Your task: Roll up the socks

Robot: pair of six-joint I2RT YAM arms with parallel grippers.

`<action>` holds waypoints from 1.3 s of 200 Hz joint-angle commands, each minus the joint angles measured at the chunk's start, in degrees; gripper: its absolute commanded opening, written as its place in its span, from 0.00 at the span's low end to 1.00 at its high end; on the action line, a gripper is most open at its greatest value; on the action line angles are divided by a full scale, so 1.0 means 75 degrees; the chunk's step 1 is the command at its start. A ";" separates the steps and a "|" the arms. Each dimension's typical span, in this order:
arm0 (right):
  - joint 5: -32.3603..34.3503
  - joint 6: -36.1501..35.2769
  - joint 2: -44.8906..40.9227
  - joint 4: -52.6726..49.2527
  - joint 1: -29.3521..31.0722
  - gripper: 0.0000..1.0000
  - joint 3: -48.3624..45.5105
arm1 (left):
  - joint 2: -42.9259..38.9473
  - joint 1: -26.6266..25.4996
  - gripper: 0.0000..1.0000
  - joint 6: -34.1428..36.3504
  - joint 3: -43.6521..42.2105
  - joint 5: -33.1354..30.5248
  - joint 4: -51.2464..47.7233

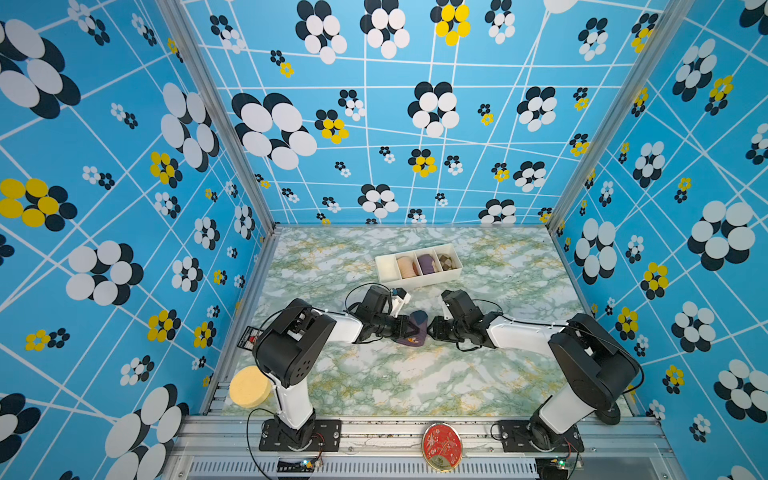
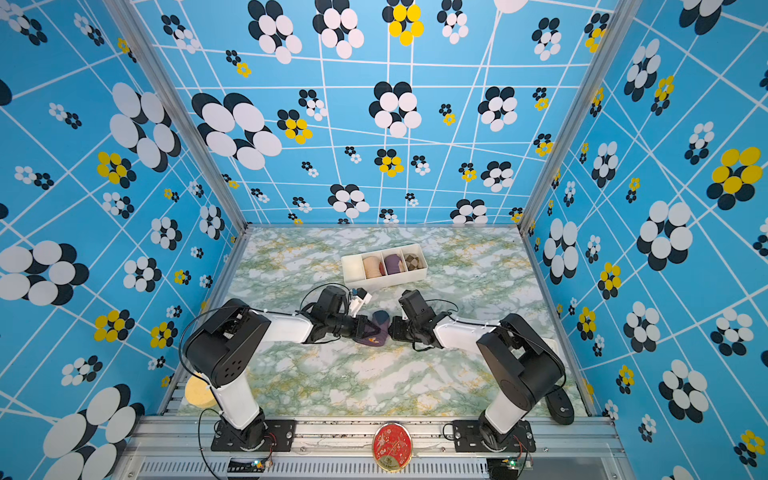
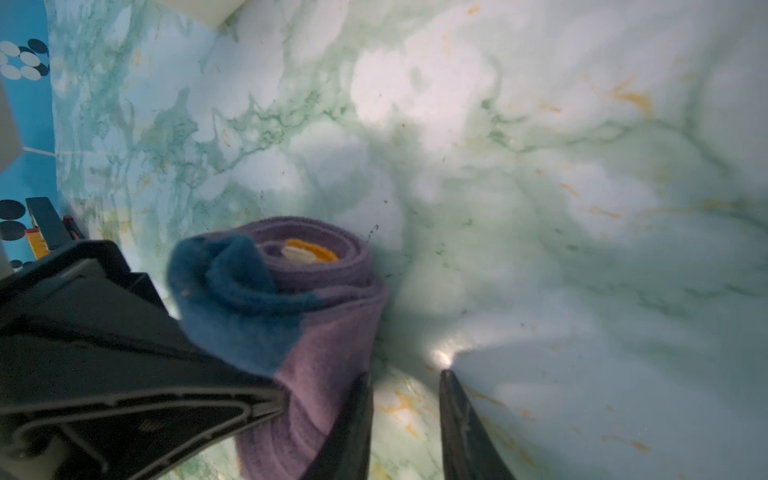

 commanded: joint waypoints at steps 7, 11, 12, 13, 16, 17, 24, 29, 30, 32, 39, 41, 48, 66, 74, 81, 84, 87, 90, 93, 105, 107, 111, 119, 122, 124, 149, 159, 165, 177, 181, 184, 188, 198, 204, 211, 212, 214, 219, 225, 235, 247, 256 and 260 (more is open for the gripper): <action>-0.0157 -0.0121 0.0246 0.0275 0.0065 0.30 0.0134 | 0.0652 0.0205 0.00 -0.0191 -0.0527 -0.0514 -0.0467; -0.0198 -0.0121 0.0249 0.0337 0.0066 0.30 0.0121 | 0.0671 0.0221 0.00 -0.0201 -0.0550 -0.0495 -0.0415; -0.0206 -0.0121 0.0249 0.0359 0.0060 0.30 0.0115 | 0.0678 0.0229 0.00 -0.0209 -0.0557 -0.0492 -0.0402; -0.0222 -0.0121 0.0250 0.0376 0.0063 0.30 0.0105 | 0.0681 0.0233 0.00 -0.0218 -0.0572 -0.0484 -0.0390; -0.0242 -0.0121 0.0241 0.0432 0.0063 0.30 0.0092 | 0.0693 0.0242 0.00 -0.0226 -0.0590 -0.0486 -0.0347; -0.0251 -0.0115 0.0240 0.0442 0.0058 0.30 0.0088 | 0.0694 0.0245 0.00 -0.0227 -0.0600 -0.0481 -0.0345; -0.0330 -0.0110 0.0228 0.0567 0.0056 0.30 0.0053 | 0.0723 0.0280 0.00 -0.0256 -0.0631 -0.0454 -0.0267; -0.0407 -0.0109 0.0199 0.0689 0.0061 0.30 0.0008 | 0.0723 0.0311 0.00 -0.0269 -0.0661 -0.0437 -0.0230; -0.0428 -0.0109 0.0195 0.0717 0.0064 0.30 -0.0001 | 0.0727 0.0315 0.00 -0.0272 -0.0665 -0.0439 -0.0216; -0.0458 -0.0100 0.0184 0.0764 0.0065 0.30 -0.0022 | 0.0733 0.0324 0.00 -0.0274 -0.0677 -0.0435 -0.0206; -0.0608 -0.0081 0.0138 0.1015 0.0066 0.30 -0.0127 | 0.0743 0.0349 0.00 -0.0285 -0.0715 -0.0422 -0.0156; -0.0644 -0.0076 0.0125 0.1079 0.0066 0.30 -0.0144 | 0.0743 0.0358 0.00 -0.0292 -0.0725 -0.0416 -0.0147; -0.0777 -0.0062 0.0099 0.1259 0.0057 0.30 -0.0188 | 0.0743 0.0383 0.00 -0.0287 -0.0756 -0.0400 -0.0116; -0.1160 -0.0051 0.0117 0.1650 0.0066 0.30 -0.0275 | 0.0764 0.0412 0.00 -0.0275 -0.0786 -0.0367 -0.0086; -0.1340 -0.0008 0.0147 0.1858 0.0063 0.30 -0.0321 | 0.0775 0.0425 0.00 -0.0291 -0.0799 -0.0359 -0.0055; -0.1465 0.0036 0.0176 0.2040 0.0063 0.30 -0.0352 | 0.0778 0.0424 0.00 -0.0290 -0.0810 -0.0344 -0.0028; -0.1501 0.0051 0.0194 0.2104 0.0061 0.30 -0.0373 | 0.0778 0.0434 0.00 -0.0301 -0.0819 -0.0347 -0.0015; -0.1538 0.0071 0.0202 0.2174 0.0060 0.30 -0.0389 | 0.0778 0.0436 0.00 -0.0298 -0.0821 -0.0338 -0.0006; -0.1574 0.0093 0.0212 0.2235 0.0056 0.30 -0.0392 | 0.0766 0.0436 0.00 -0.0308 -0.0838 -0.0331 0.0006; -0.1596 0.0110 0.0214 0.2296 0.0056 0.30 -0.0431 | 0.0759 0.0436 0.00 -0.0315 -0.0840 -0.0328 0.0017; -0.1748 0.0177 0.0226 0.2554 0.0066 0.30 -0.0508 | 0.0748 0.0447 0.00 -0.0322 -0.0867 -0.0318 0.0042; -0.1778 0.0188 0.0232 0.2612 0.0060 0.30 -0.0532 | 0.0738 0.0448 0.00 -0.0322 -0.0868 -0.0316 0.0043; -0.1840 0.0211 0.0244 0.2708 0.0063 0.30 -0.0562 | 0.0731 0.0458 0.00 -0.0318 -0.0879 -0.0320 0.0050; -0.1979 0.0252 0.0250 0.2881 0.0065 0.30 -0.0603 | 0.0706 0.0463 0.00 -0.0307 -0.0906 -0.0314 0.0065; -0.2042 0.0269 0.0250 0.2937 0.0064 0.30 -0.0623 | 0.0697 0.0470 0.00 -0.0299 -0.0913 -0.0315 0.0058; -0.2080 0.0281 0.0256 0.2983 0.0066 0.31 -0.0628 | 0.0688 0.0471 0.00 -0.0304 -0.0915 -0.0313 0.0048; -0.2586 0.0471 0.0397 0.3586 0.0060 0.33 -0.0704 | 0.0682 0.0506 0.00 -0.0286 -0.0956 -0.0271 0.0085; -0.2724 0.0560 0.0474 0.3838 0.0064 0.34 -0.0735 | 0.0690 0.0518 0.00 -0.0303 -0.0974 -0.0230 0.0153; -0.2796 0.0602 0.0517 0.3973 0.0065 0.34 -0.0757 | 0.0696 0.0518 0.00 -0.0309 -0.0983 -0.0201 0.0194; -0.2938 0.0673 0.0628 0.4165 0.0065 0.35 -0.0758 | 0.0718 0.0522 0.00 -0.0355 -0.1003 -0.0132 0.0297; -0.2991 0.0693 0.0665 0.4230 0.0063 0.35 -0.0759 | 0.0739 0.0528 0.00 -0.0368 -0.1009 -0.0116 0.0334; -0.3016 0.0712 0.0687 0.4274 0.0067 0.35 -0.0759 | 0.0742 0.0529 0.00 -0.0371 -0.1016 -0.0094 0.0353; -0.3062 0.0732 0.0722 0.4339 0.0077 0.35 -0.0769 | 0.0751 0.0538 0.00 -0.0379 -0.1010 -0.0074 0.0385; -0.3210 0.0774 0.0814 0.4503 0.0087 0.35 -0.0770 | 0.0784 0.0541 0.00 -0.0408 -0.1019 -0.0029 0.0438; -0.3285 0.0796 0.0871 0.4598 0.0098 0.36 -0.0744 | 0.0803 0.0541 0.00 -0.0420 -0.1021 0.0002 0.0484; -0.3365 0.0816 0.0931 0.4712 0.0112 0.36 -0.0750 | 0.0824 0.0543 0.00 -0.0444 -0.1022 0.0047 0.0566; -0.3378 0.0828 0.0942 0.4732 0.0118 0.36 -0.0754 | 0.0830 0.0542 0.00 -0.0447 -0.1022 0.0055 0.0574; -0.3399 0.0846 0.0959 0.4765 0.0123 0.36 -0.0758 | 0.0838 0.0544 0.00 -0.0461 -0.1030 0.0070 0.0601; -0.3471 0.0879 0.1010 0.4882 0.0135 0.36 -0.0759 | 0.0861 0.0547 0.00 -0.0502 -0.1036 0.0103 0.0655; -0.3553 0.0929 0.1074 0.5042 0.0158 0.36 -0.0764 | 0.0891 0.0553 0.00 -0.0537 -0.1039 0.0127 0.0718; -0.3649 0.1028 0.1160 0.5323 0.0189 0.36 -0.0782 | 0.0946 0.0543 0.00 -0.0601 -0.1047 0.0190 0.0840; -0.3684 0.1117 0.1211 0.5582 0.0211 0.35 -0.0806 | 0.1031 0.0530 0.00 -0.0697 -0.1052 0.0224 0.0995; -0.3689 0.1153 0.1227 0.5643 0.0218 0.34 -0.0806 | 0.1108 0.0518 0.00 -0.0759 -0.1045 0.0240 0.1071; -0.3693 0.1150 0.1225 0.5647 0.0210 0.34 -0.0805 | 0.1134 0.0507 0.00 -0.0792 -0.1040 0.0242 0.1095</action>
